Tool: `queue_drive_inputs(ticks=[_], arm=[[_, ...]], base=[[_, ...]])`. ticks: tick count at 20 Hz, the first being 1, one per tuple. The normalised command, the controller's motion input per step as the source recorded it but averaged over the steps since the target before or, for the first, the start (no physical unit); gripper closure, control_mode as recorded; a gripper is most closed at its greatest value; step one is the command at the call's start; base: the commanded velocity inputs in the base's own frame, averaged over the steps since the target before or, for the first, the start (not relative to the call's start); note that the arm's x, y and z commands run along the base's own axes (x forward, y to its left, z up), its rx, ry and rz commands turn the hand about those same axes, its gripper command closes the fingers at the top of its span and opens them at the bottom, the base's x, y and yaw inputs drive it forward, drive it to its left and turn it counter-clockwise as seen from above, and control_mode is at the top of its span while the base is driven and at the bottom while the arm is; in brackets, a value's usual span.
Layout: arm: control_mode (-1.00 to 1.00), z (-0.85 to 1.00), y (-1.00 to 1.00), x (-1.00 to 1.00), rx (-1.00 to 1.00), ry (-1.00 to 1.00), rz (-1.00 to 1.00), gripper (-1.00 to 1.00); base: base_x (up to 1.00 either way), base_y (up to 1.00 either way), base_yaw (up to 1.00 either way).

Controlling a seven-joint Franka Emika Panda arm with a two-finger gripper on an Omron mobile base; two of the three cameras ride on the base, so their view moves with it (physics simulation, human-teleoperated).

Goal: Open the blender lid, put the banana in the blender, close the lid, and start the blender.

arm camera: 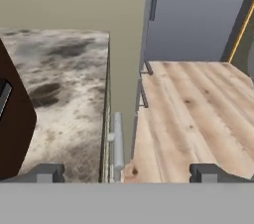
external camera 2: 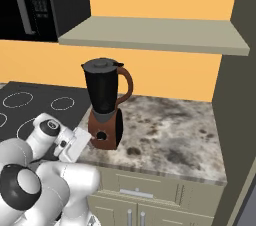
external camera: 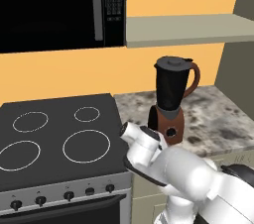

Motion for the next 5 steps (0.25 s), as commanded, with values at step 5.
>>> queue_drive_inputs(ticks=[5], arm=[[-1.00, -0.92, -0.96, 0.00, 0.10, -0.03, 0.31, -1.00]], base=[[0.00, 0.00, 0.00]])
